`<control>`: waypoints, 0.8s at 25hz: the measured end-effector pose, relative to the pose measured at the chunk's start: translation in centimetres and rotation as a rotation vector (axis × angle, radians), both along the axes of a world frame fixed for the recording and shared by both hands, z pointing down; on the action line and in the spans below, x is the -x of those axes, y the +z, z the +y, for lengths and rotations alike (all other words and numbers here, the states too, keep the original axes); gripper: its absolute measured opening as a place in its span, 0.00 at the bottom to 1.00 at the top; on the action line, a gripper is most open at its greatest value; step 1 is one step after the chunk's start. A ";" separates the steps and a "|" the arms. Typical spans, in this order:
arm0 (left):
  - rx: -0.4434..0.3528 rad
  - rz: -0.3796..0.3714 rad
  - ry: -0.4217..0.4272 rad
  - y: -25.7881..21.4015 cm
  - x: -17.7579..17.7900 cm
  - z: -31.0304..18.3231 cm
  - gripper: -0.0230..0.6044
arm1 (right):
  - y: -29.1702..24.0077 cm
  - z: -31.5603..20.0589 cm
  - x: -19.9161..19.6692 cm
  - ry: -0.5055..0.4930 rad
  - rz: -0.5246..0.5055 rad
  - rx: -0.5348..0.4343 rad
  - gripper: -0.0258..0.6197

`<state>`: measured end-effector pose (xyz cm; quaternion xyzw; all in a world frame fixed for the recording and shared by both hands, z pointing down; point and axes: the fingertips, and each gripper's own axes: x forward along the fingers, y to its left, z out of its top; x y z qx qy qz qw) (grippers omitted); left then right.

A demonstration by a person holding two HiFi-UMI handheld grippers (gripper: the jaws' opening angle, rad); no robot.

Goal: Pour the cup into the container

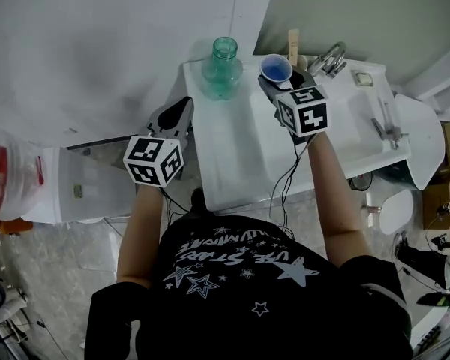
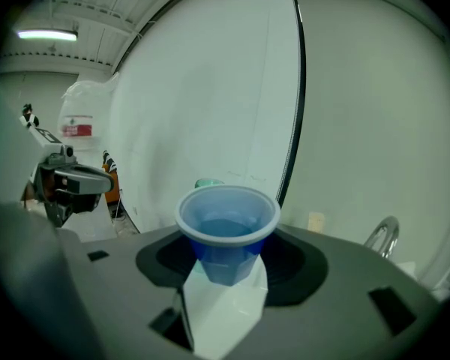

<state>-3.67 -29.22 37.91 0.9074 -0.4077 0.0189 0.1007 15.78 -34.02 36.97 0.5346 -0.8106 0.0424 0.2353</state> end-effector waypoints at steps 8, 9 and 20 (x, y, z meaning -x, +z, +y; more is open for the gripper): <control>0.011 -0.019 0.010 0.4 -1.9 4.8 0.06 | 1.9 5.4 -1.0 -0.010 -0.026 0.025 0.42; 0.012 -0.021 0.010 0.5 -2.1 5.3 0.06 | 2.1 6.0 -1.1 -0.012 -0.029 0.027 0.42; 0.044 -0.025 -0.020 2.2 -4.3 11.8 0.06 | 5.2 12.7 -2.5 -0.035 -0.074 0.067 0.42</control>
